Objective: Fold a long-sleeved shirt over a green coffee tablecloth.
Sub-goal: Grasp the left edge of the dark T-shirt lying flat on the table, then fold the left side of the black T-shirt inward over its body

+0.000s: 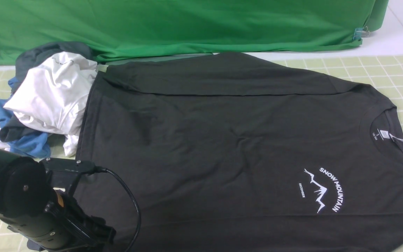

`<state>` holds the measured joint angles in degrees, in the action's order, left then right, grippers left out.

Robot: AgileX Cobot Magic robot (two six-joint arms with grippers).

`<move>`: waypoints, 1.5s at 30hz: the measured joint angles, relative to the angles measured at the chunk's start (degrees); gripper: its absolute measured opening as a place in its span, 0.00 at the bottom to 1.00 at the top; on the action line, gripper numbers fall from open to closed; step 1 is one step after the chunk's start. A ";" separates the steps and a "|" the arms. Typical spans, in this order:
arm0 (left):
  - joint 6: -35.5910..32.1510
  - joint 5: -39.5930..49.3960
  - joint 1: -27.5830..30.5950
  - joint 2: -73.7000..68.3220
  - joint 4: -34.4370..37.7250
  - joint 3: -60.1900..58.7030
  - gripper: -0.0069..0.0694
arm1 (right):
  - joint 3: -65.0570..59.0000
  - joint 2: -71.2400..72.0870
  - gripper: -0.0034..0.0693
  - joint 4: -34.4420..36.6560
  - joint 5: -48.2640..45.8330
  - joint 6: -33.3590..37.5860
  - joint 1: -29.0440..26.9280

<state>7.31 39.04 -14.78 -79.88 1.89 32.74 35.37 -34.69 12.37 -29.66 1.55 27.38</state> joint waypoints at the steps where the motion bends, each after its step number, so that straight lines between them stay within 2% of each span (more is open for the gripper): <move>1: -0.05 0.00 0.00 0.00 0.08 -0.04 0.69 | 0.00 0.00 0.04 0.00 0.00 0.00 0.00; 11: 0.05 -1.35 0.00 0.00 0.08 -0.11 0.58 | 0.00 0.00 0.04 0.00 0.05 0.00 0.00; 27: 0.66 -1.38 2.09 -4.43 1.17 0.45 0.57 | 0.00 0.00 0.04 0.04 0.05 0.00 0.00; 32: -0.35 -0.80 2.11 -4.75 1.54 0.72 0.54 | 0.00 0.00 0.04 0.06 0.05 0.00 0.00; 33: -1.53 -0.39 2.11 -4.55 1.68 0.74 0.49 | 0.00 0.00 0.04 0.06 0.05 0.00 0.00; 34: -1.73 -0.33 2.11 -4.52 1.83 0.74 0.48 | 0.00 0.00 0.04 0.06 0.05 0.00 0.00; 37: -3.29 0.36 2.11 -3.65 2.61 0.74 0.33 | 0.00 0.00 0.04 0.06 0.05 0.00 0.00; 38: -3.37 0.36 2.11 -3.56 2.61 0.74 0.32 | 0.00 0.00 0.04 0.06 0.05 0.00 0.00; 40: -4.52 2.37 2.11 -2.13 2.19 0.35 0.20 | 0.00 0.00 0.04 0.06 0.05 0.00 0.00; 42: -4.75 3.08 2.11 -0.69 2.14 0.06 0.14 | 0.00 0.00 0.04 0.06 0.05 0.00 0.00; 45: -4.79 3.73 2.11 1.96 2.14 0.07 0.11 | 0.00 0.00 0.04 0.06 0.05 0.00 0.00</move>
<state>2.52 42.76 -12.68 -77.92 4.03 32.81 35.37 -34.69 12.43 -29.61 1.55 27.38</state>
